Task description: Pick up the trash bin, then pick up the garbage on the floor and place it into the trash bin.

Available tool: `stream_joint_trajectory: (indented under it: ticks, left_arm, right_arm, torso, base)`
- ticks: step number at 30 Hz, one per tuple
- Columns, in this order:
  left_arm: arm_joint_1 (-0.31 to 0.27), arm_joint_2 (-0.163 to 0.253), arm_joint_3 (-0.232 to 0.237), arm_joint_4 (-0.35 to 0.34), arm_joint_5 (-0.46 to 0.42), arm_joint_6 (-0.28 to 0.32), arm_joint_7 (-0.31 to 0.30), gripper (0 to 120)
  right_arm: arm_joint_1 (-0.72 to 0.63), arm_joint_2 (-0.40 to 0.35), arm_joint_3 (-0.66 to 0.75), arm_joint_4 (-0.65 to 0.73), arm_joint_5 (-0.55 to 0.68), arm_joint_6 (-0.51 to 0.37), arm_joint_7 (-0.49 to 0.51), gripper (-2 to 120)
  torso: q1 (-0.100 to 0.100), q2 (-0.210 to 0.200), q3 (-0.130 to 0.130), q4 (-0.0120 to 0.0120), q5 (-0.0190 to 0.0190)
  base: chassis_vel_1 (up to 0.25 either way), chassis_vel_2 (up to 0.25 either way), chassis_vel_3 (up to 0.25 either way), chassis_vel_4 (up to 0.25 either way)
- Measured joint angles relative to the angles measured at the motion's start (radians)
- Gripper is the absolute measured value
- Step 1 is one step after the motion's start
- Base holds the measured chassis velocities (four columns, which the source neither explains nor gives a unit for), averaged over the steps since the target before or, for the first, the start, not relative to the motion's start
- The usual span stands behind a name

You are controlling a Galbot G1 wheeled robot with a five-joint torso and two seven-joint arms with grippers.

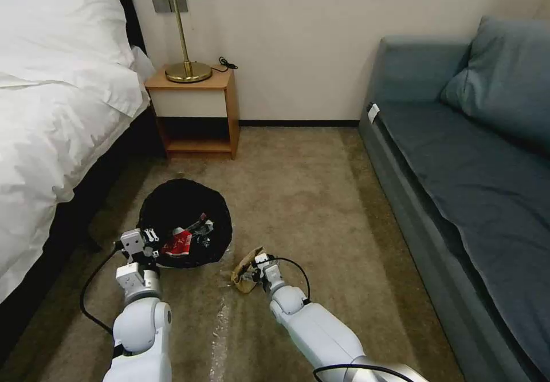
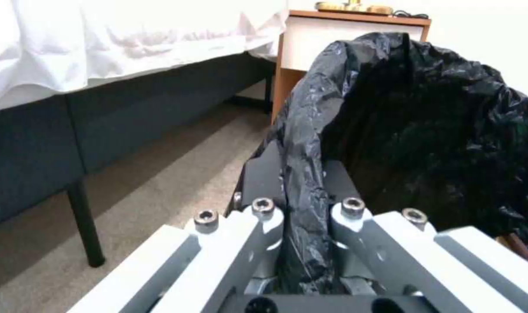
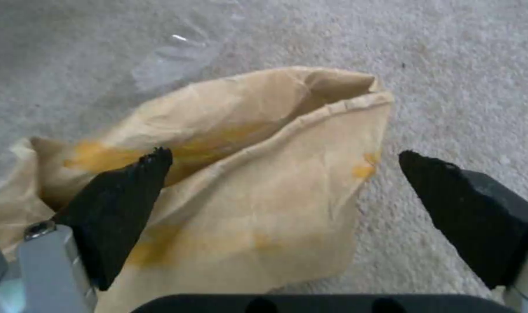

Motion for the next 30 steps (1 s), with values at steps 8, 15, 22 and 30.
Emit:
stream_joint_trajectory:
  ticks: [8, 15, 22, 30]
  left_arm:
    - [0.007, 0.0, 0.004, -0.006, 0.001, 0.0, -0.002, 4]
    - [0.011, 0.0, 0.004, -0.01, 0.006, -0.001, -0.004, 4]
    - [0.016, 0.0, 0.01, -0.01, 0.013, -0.004, -0.004, 4]
    - [0.02, 0.0, 0.023, -0.011, 0.023, -0.006, -0.007, 4]
  right_arm:
    - [0.002, 0.0, 0.004, 0.016, 0.079, -0.057, 0.017, 100]
    - [0.017, 0.0, 0.021, 0.041, 0.197, -0.134, 0.032, 100]
    - [0.029, 0.0, 0.023, 0.042, 0.237, -0.201, 0.088, 100]
    - [0.055, 0.0, 0.029, 0.053, 0.284, -0.247, 0.118, 100]
  torso:
    - [0.0, 0.0, 0.0, 0.0, 0.0]
    - [0.0, 0.0, 0.0, 0.0, 0.0]
    - [0.0, 0.0, 0.0, 0.0, 0.0]
    - [0.0, 0.0, 0.0, 0.0, 0.0]
  base:
    - [0.0, 0.0, 0.0, 0.0]
    - [0.0, 0.0, 0.0, 0.0]
    - [0.0, 0.0, 0.0, 0.0]
    - [0.0, 0.0, 0.0, 0.0]
